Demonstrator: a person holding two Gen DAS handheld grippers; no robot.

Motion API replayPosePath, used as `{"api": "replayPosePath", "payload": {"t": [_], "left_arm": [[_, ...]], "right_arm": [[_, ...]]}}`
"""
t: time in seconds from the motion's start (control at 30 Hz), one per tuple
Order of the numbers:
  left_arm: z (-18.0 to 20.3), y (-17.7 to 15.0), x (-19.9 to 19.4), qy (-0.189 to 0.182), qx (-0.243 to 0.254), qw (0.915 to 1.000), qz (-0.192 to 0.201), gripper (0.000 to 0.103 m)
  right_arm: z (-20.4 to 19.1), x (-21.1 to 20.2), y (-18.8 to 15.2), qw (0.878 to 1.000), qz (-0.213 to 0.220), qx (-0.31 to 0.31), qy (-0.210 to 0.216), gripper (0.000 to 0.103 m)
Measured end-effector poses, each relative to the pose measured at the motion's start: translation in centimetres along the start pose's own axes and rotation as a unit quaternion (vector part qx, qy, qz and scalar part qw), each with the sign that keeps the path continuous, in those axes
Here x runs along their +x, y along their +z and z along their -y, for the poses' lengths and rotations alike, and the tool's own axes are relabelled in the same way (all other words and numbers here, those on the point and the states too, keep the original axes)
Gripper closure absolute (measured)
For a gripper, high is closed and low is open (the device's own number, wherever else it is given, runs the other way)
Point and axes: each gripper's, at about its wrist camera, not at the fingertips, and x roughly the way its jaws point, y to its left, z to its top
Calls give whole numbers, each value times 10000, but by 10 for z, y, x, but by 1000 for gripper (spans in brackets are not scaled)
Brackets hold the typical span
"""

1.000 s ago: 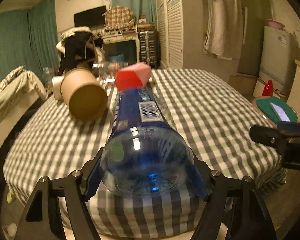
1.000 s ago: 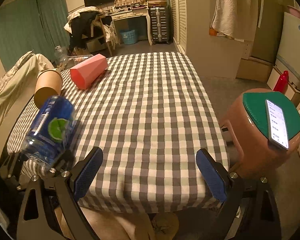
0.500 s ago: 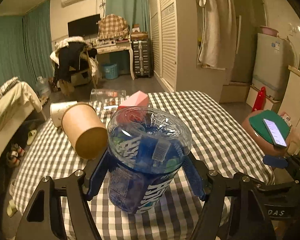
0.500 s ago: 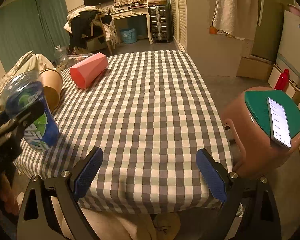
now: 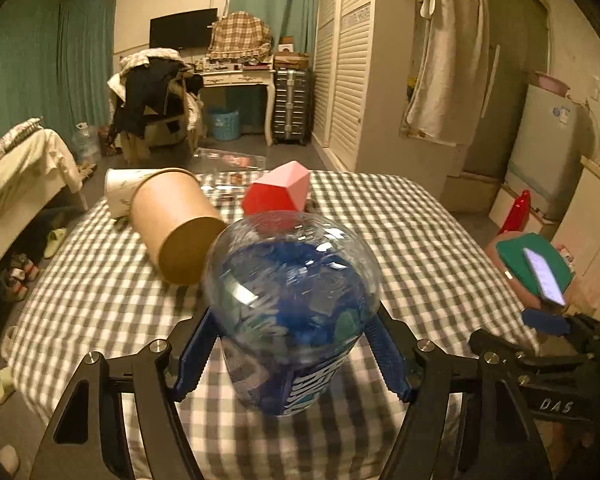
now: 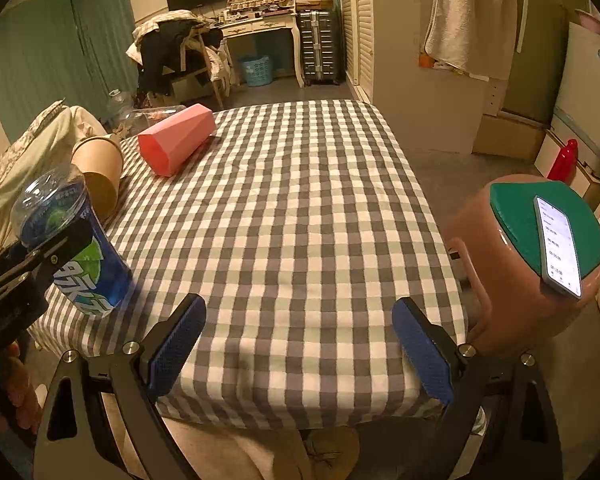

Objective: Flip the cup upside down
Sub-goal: 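Lower the bottle upright onto the table and open the left tool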

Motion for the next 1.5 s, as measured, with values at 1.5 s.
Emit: {"api": "replayPosePath", "payload": {"t": [1.5], "left_arm": [[-101,-16,-128,499,-520,9949,710,0]], "right_arm": [[-98,-126,-13,9834,1674,-652,274,5]]}}
